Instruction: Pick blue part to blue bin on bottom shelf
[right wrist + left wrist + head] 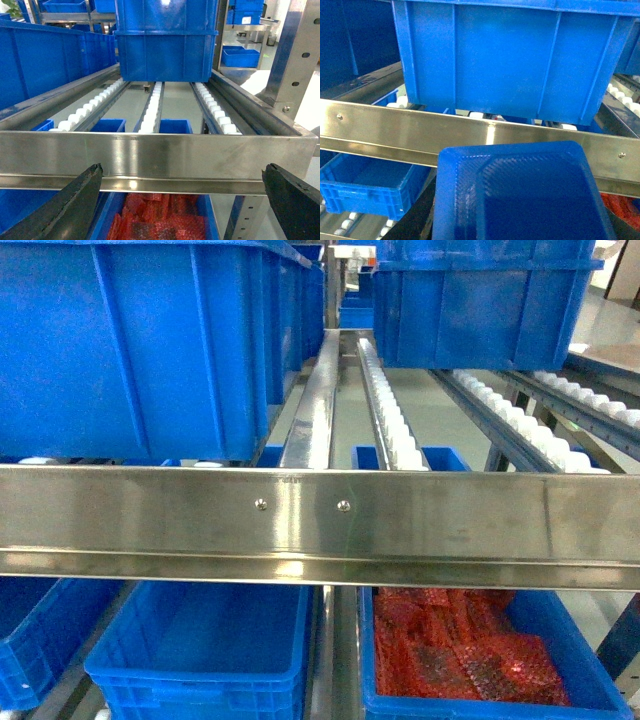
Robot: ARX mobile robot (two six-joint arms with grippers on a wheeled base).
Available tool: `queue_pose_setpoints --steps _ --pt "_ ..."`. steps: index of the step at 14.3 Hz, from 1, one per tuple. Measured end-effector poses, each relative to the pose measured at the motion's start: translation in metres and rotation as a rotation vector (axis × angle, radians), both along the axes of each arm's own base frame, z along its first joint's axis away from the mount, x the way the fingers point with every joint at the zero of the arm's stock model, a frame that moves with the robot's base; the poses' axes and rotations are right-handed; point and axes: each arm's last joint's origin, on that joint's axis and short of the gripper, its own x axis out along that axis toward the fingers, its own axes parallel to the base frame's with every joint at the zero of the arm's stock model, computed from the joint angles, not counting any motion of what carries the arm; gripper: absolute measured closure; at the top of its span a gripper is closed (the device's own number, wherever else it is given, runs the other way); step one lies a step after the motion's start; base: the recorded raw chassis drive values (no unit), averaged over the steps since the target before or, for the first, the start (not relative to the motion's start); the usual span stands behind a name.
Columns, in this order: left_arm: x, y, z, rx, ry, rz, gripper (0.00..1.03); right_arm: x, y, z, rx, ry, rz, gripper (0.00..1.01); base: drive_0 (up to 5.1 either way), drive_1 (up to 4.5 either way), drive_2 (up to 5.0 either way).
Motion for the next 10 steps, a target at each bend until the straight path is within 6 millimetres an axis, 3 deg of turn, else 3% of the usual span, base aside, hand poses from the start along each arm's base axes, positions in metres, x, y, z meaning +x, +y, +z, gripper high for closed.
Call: queue_pose_setpoints --steps 10 --pt "0.0000 0.0000 0.0000 -0.001 0.000 0.000 0.59 0.0000 0.0000 0.0001 0.000 -0.002 -0.001 0.03 0.0 0.00 0.0"
